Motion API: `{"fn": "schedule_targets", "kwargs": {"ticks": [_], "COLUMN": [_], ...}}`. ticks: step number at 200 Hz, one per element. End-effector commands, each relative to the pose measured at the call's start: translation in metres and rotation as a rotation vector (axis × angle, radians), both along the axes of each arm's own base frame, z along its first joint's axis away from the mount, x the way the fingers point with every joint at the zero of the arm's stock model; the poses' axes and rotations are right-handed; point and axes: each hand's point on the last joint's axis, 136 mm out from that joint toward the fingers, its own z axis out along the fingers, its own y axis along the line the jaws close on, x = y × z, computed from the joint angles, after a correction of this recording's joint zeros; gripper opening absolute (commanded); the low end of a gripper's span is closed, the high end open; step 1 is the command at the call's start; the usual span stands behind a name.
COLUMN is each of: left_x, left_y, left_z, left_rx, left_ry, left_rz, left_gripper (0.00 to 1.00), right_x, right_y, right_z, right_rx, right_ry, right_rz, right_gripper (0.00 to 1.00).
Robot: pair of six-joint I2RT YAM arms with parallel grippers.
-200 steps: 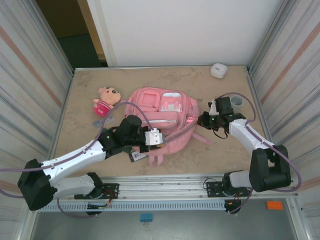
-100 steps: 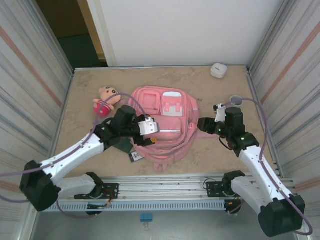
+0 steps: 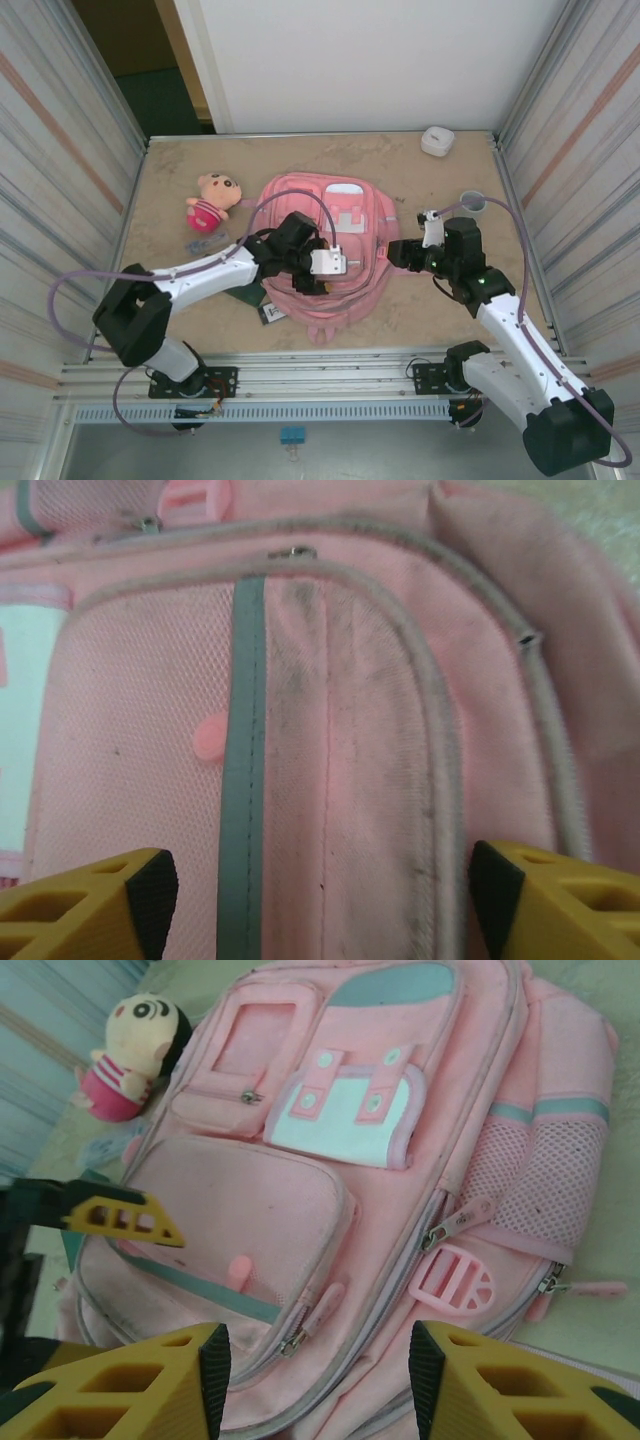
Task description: Pack the student bag
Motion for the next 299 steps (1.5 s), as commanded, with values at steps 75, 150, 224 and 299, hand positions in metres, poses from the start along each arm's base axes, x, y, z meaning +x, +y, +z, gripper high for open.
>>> {"fn": "schedule_targets", "kwargs": {"ticks": [75, 150, 224, 299], "left_x": [-0.001, -0.007, 0.002, 0.002], "left_y": [-0.014, 0.01, 0.024, 0.026], "left_z": [0.064, 0.098, 0.096, 0.092], "left_rx": [-0.355, -0.588, -0.599, -0.584], "left_ry": [-0.017, 0.07, 0.066, 0.063], "left_rz": [0.019, -0.044, -0.062, -0.061], "left_gripper": [0.0, 0.0, 0.0, 0.0], "right_x": [-0.001, 0.011, 0.069, 0.071], "right_y": [-0.001, 0.02, 0.01, 0.025], "right_z": [0.04, -0.012, -0.059, -0.083], "right_rx": [-0.081, -0.373, -0.497, -0.406], "right_ry": [-0.223, -0.203, -0.284, -0.241], "right_rz": [0.038, 0.445, 0.694, 0.948], "right_gripper": [0.63, 0.71, 0.67, 0.6]}}
